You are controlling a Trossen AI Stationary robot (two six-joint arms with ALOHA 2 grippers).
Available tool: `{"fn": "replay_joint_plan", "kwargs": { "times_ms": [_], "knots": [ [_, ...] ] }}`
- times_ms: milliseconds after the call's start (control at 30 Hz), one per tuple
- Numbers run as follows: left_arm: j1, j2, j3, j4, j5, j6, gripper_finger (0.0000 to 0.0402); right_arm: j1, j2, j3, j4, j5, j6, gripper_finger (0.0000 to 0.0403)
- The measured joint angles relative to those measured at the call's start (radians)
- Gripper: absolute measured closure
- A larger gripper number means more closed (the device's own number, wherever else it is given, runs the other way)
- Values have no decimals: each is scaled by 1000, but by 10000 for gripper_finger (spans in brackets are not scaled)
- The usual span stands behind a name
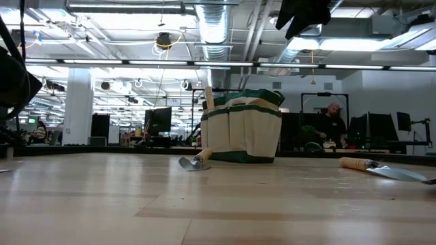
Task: Pick & Place Garden tools in Gardening bag
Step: Put the brown trowel into the gardening bag
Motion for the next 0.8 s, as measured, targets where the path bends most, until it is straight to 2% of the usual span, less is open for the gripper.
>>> {"fn": "replay_joint_plan", "kwargs": {
  "times_ms": [67, 100, 300, 367, 633, 733, 800],
  "knots": [
    [8, 3, 0, -1, -1, 8, 344, 0, 0, 0, 0, 0, 0, 98],
    [11, 3, 0, 1, 0, 14, 349, 0, 0, 0, 0, 0, -2, 98],
    [18, -19, -1, 4, -18, 25, 349, 0, -3, 0, 10, 1, -24, 99],
    [28, -56, -4, 8, -63, 20, 349, 0, -20, -2, 37, 1, -42, 101],
    [135, -325, -2, -3, -470, 67, 349, -3, -170, 0, 177, 2, -117, 108],
    [198, -432, -1, 29, -692, 198, 349, -3, -224, 0, 188, 2, -123, 108],
    [249, -494, -1, 80, -849, 348, 349, -3, -251, 0, 198, 2, -134, 108]
  ]
}}
